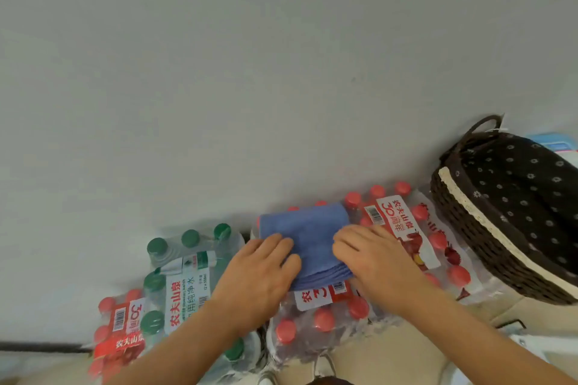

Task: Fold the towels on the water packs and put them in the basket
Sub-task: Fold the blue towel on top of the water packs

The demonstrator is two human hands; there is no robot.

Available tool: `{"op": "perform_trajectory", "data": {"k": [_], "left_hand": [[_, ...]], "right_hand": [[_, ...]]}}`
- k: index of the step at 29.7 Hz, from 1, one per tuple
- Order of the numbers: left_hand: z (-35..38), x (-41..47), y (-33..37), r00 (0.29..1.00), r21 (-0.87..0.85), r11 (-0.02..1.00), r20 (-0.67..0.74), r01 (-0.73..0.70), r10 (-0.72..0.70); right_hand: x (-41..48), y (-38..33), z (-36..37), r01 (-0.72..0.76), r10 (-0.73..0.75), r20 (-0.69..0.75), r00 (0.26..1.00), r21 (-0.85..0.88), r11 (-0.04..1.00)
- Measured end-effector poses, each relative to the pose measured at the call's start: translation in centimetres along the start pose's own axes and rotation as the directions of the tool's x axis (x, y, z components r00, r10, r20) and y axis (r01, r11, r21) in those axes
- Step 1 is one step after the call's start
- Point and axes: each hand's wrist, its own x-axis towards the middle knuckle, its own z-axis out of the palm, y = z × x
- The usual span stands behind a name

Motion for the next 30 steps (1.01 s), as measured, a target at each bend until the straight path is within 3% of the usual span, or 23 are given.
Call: {"op": "perform_trajectory", "data": {"k": [3, 7, 9, 11, 13, 17, 20, 24, 27, 30], "left_hand": [[2.1, -2.5, 1.8, 0.993, -0.083, 0.996, 0.111, -0.033, 0.042], [2.5, -3.4, 2.7, 0.973, -0.163, 0.987, 0.229, 0.005, 0.033], [2.2, -3.3, 2.6, 0.962, -0.168, 0.986, 0.272, 0.009, 0.037], [1.9, -3.2, 2.8, 0.965, -0.146, 0.989, 0.257, -0.004, 0.042], [1.8, -3.2, 3.1, 0.961, -0.134, 0.991, 0.272, -0.009, 0.046], [2.0, -4.1, 3.1, 0.96, -0.151, 0.988, 0.278, 0.011, 0.032], [1.6, -4.4, 2.7, 0.95, -0.206, 0.978, 0.307, 0.007, 0.058], [-0.5, -2.4, 1.0, 0.933, -0.443, 0.868, 0.354, 0.227, -0.063], [0.8, -0.9, 0.3, 0.979, -0.317, 0.937, 0.186, 0.146, -0.089], [3.6, -1.1, 0.6, 0.962, -0.194, 0.968, 0.251, 0.157, -0.105]], "right_hand": [[-3.9, -1.5, 3.0, -0.051, 0.036, 0.208, 0.977, 0.066, 0.996], [-3.9, -2.0, 0.7, -0.252, 0.185, 0.409, 0.893, 0.116, 0.961], [-2.8, -2.1, -0.1, -0.282, 0.217, 0.361, 0.907, 0.14, 0.949], [-1.2, -2.7, 0.0, -0.283, 0.253, 0.183, 0.95, 0.164, 0.945], [0.2, -3.4, 1.6, -0.311, 0.299, 0.103, 0.949, 0.127, 0.942], [0.4, -4.8, 5.9, -0.363, 0.336, 0.212, 0.918, 0.104, 0.926], [-0.5, -4.8, 7.6, -0.34, 0.326, 0.181, 0.928, 0.05, 0.939], [-0.3, -4.4, 7.9, -0.306, 0.295, 0.16, 0.942, 0.048, 0.951], [-0.6, -4.5, 8.0, -0.316, 0.304, 0.106, 0.947, 0.135, 0.939], [-1.3, -4.5, 8.4, -0.314, 0.323, -0.007, 0.946, 0.21, 0.926]]}}
